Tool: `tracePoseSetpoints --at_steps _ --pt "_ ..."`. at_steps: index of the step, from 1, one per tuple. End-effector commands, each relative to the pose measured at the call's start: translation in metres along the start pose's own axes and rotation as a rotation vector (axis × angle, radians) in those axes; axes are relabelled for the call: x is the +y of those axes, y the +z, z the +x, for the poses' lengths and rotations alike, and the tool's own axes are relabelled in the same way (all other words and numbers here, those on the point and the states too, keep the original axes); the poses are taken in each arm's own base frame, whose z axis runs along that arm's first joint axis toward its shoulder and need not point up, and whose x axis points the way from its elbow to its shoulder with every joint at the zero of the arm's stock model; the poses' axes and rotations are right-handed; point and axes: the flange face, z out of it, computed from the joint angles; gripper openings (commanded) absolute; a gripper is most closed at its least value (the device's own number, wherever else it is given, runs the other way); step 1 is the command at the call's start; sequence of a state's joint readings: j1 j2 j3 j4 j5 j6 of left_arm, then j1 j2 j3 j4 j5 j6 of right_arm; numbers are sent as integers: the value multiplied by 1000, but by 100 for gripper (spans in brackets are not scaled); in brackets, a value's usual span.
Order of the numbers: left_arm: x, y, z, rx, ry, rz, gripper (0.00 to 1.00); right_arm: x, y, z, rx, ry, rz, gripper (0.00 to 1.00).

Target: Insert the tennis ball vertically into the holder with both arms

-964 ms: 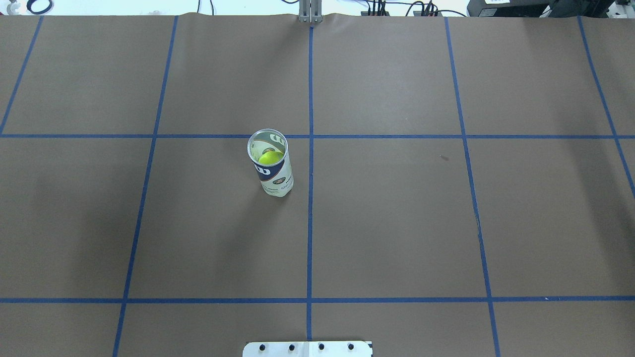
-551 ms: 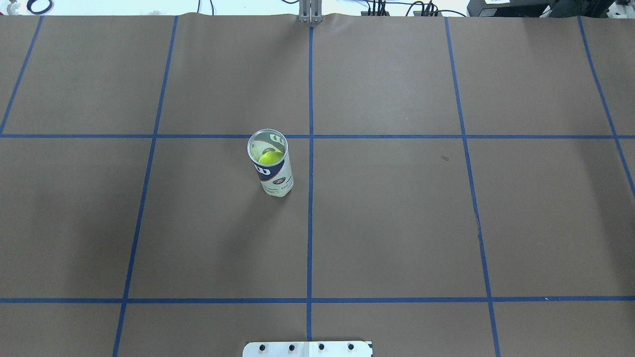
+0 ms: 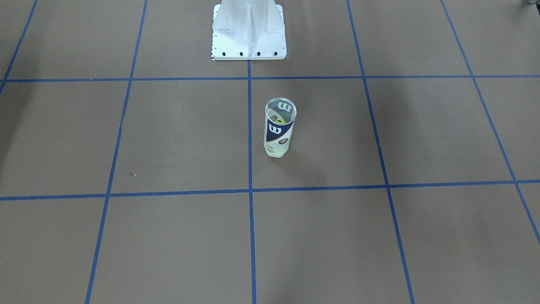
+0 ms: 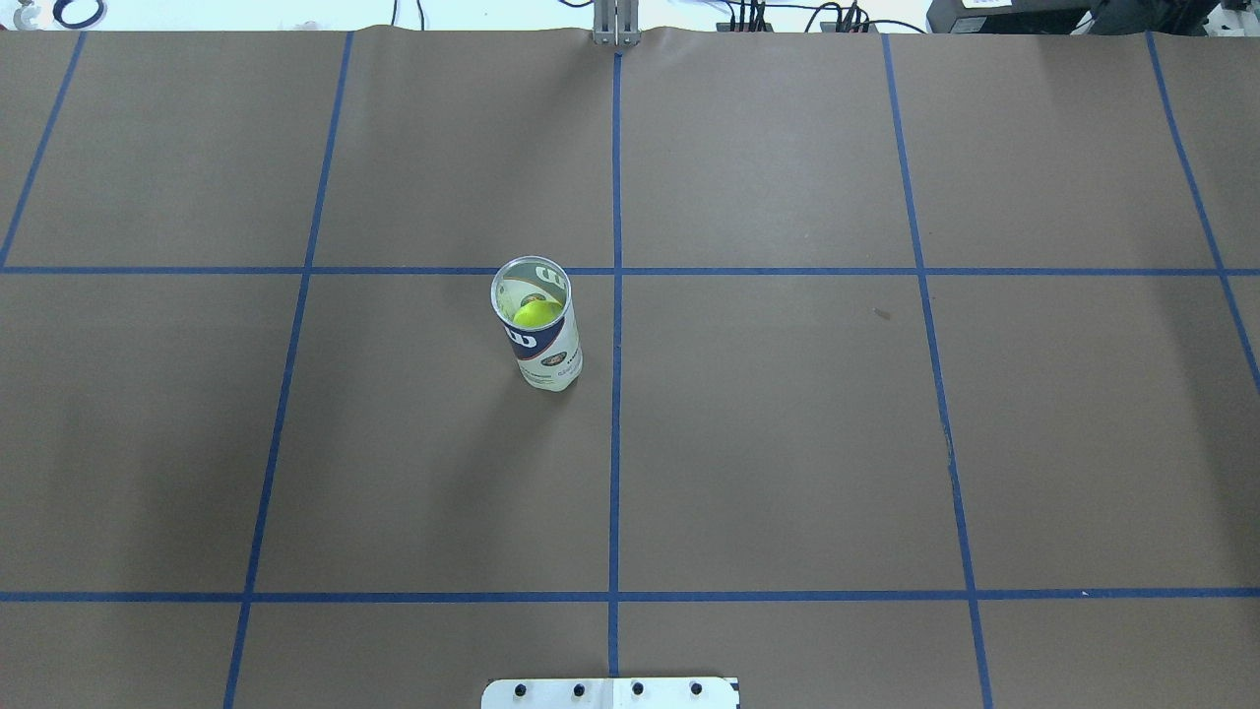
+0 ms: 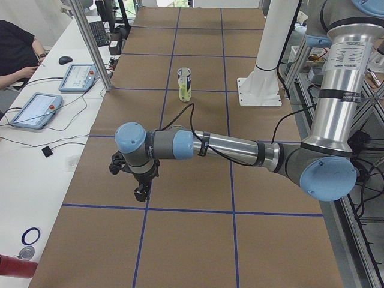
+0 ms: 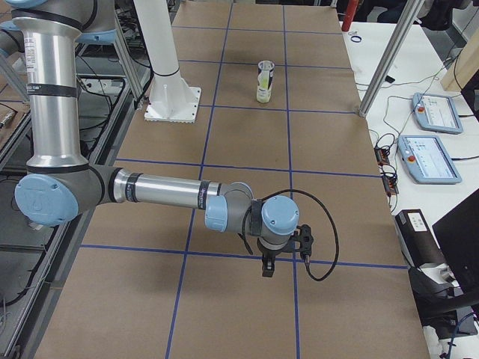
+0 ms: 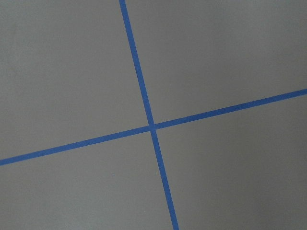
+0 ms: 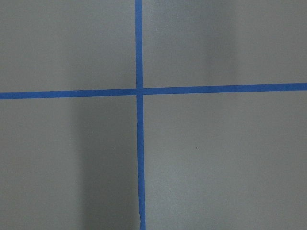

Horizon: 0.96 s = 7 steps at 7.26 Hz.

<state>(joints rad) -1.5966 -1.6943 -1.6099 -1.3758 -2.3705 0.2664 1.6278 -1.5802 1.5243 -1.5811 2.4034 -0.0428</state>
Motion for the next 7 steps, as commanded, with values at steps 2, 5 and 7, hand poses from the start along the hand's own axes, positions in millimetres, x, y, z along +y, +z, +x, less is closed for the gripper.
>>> tracePoseSetpoints --at_steps 2,5,7 --pt "34 11 -3 6 -12 -13 100 -3 -10 2 30 -3 18 99" --pt "37 12 -4 4 -12 -14 100 -13 -22 -11 36 -50 51 99" --pt "37 13 -4 8 -15 -18 100 -13 -21 -13 27 -98 99 99"
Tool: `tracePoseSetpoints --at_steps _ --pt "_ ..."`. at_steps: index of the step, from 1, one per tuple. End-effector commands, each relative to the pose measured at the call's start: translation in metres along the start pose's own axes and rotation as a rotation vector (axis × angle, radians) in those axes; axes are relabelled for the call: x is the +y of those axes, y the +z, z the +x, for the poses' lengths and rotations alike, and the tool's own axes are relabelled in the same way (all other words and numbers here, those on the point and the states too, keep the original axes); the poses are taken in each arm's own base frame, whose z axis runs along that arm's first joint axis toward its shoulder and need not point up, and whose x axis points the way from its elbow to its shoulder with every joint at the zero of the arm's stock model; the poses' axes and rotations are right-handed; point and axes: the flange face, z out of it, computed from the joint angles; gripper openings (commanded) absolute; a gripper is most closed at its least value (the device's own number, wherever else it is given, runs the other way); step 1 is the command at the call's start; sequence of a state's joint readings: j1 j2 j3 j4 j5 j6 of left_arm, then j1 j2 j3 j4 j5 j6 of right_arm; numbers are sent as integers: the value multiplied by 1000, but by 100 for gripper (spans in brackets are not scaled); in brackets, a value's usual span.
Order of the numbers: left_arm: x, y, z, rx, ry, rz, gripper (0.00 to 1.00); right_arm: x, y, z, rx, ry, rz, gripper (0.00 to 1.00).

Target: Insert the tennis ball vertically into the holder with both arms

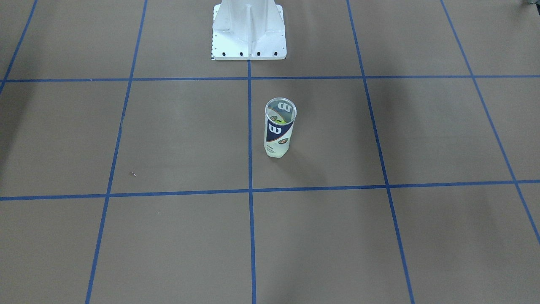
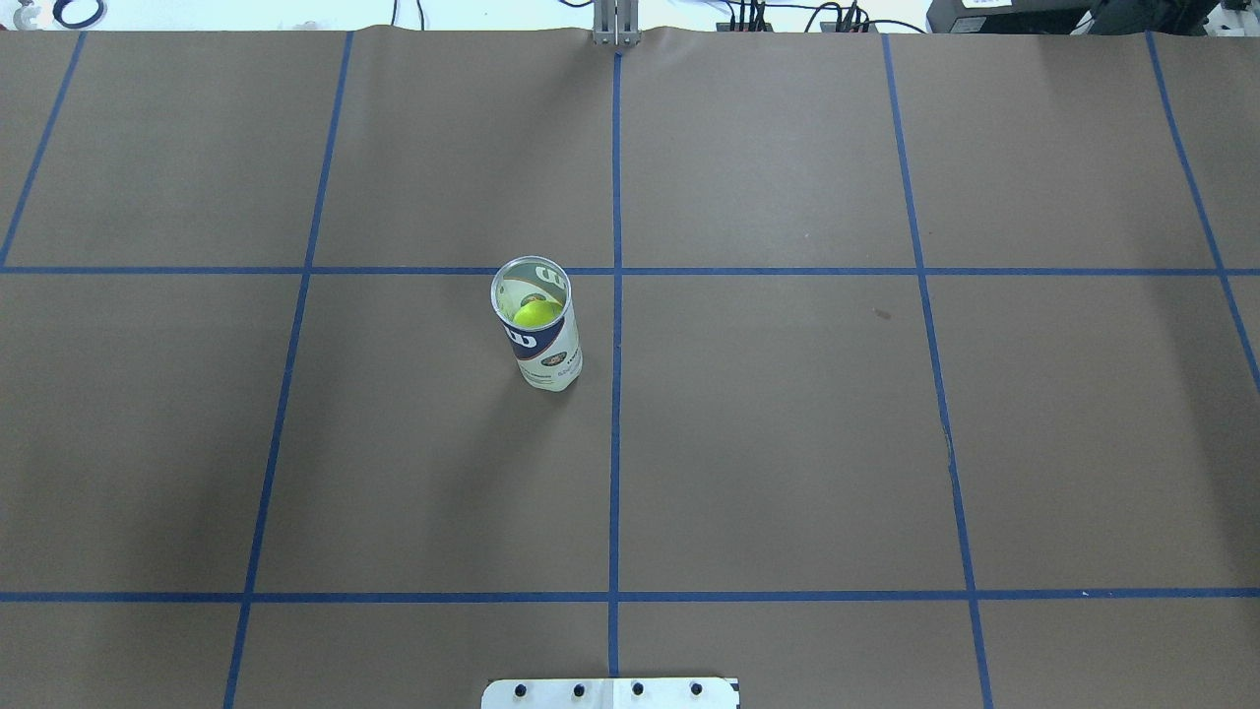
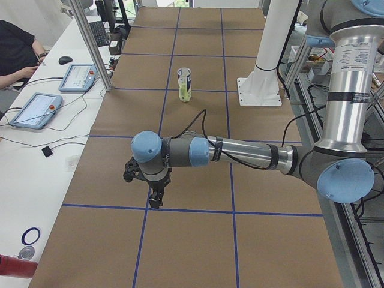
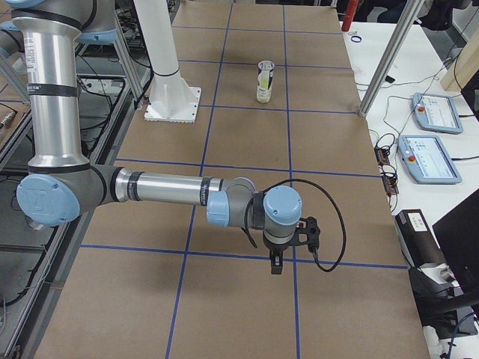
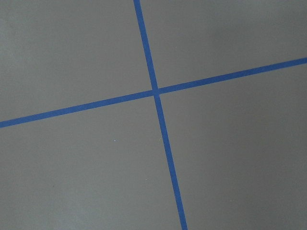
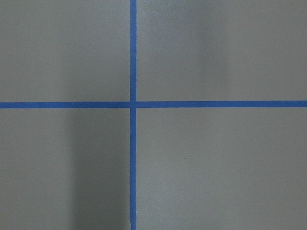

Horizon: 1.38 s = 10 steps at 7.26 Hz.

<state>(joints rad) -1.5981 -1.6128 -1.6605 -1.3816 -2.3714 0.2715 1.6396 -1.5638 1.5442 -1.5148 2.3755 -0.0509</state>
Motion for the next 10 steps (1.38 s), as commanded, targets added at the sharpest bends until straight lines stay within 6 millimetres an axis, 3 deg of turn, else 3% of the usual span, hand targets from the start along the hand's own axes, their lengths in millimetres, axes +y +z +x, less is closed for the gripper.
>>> tracePoseSetpoints --at_steps 1,7,10 --pt "0 0 0 3 -2 -1 100 0 1 0 -6 -18 21 99" --pt "1 8 -4 11 -17 -17 100 -13 -13 -22 -97 -28 44 99" --pt "1 11 -7 12 -22 -22 100 -10 -10 -20 -103 -21 38 99"
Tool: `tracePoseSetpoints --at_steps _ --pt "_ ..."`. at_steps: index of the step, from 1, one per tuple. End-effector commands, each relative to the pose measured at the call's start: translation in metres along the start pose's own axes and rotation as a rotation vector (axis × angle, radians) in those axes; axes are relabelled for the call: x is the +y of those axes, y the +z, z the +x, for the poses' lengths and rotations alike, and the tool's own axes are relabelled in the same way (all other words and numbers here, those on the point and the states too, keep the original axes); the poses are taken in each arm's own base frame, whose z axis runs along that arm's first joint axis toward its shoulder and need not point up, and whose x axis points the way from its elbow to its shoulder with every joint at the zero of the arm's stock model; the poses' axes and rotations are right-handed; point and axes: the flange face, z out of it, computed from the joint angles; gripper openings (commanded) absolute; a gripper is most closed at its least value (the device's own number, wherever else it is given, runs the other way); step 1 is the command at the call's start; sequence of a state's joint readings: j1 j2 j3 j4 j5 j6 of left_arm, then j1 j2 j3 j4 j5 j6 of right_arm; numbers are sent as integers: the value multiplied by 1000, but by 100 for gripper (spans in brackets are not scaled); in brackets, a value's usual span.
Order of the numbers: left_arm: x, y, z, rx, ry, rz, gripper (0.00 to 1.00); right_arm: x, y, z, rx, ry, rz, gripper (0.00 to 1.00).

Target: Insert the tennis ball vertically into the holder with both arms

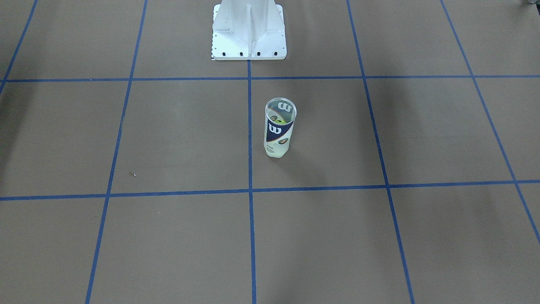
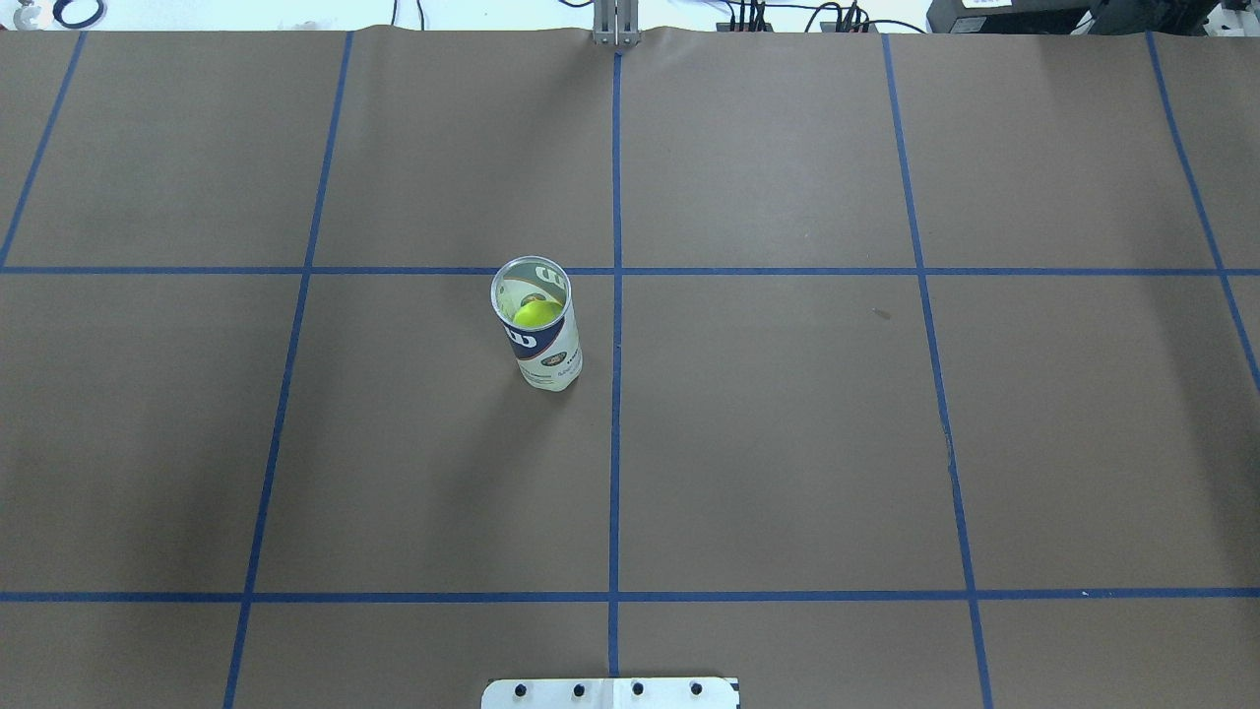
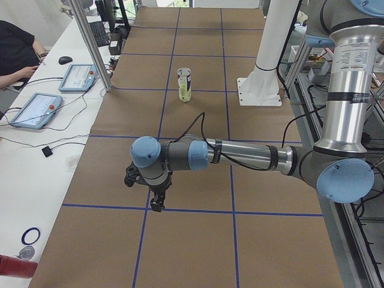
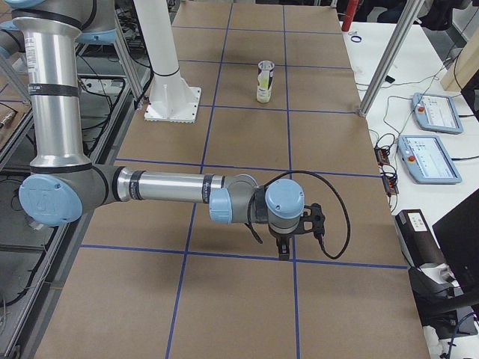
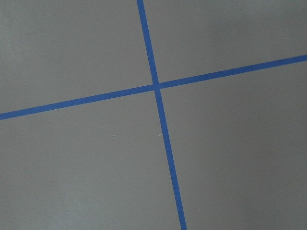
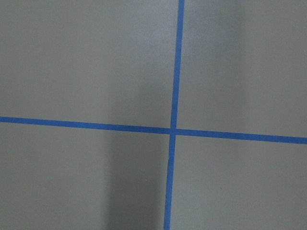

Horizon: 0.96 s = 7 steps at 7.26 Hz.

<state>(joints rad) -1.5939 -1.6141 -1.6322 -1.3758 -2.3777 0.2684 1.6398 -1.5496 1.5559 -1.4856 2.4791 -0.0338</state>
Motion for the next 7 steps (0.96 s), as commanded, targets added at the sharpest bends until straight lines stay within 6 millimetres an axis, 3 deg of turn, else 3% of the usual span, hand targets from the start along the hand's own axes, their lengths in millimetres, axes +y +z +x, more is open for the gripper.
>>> tracePoseSetpoints --at_steps 1,4,7 --pt "1 1 -2 -2 -3 -2 100 5 2 3 -2 7 -5 99" --pt "-6 -7 5 -4 13 13 100 16 3 3 1 14 -11 99" --pt "-5 -7 5 -4 12 13 100 13 0 0 5 10 -8 99"
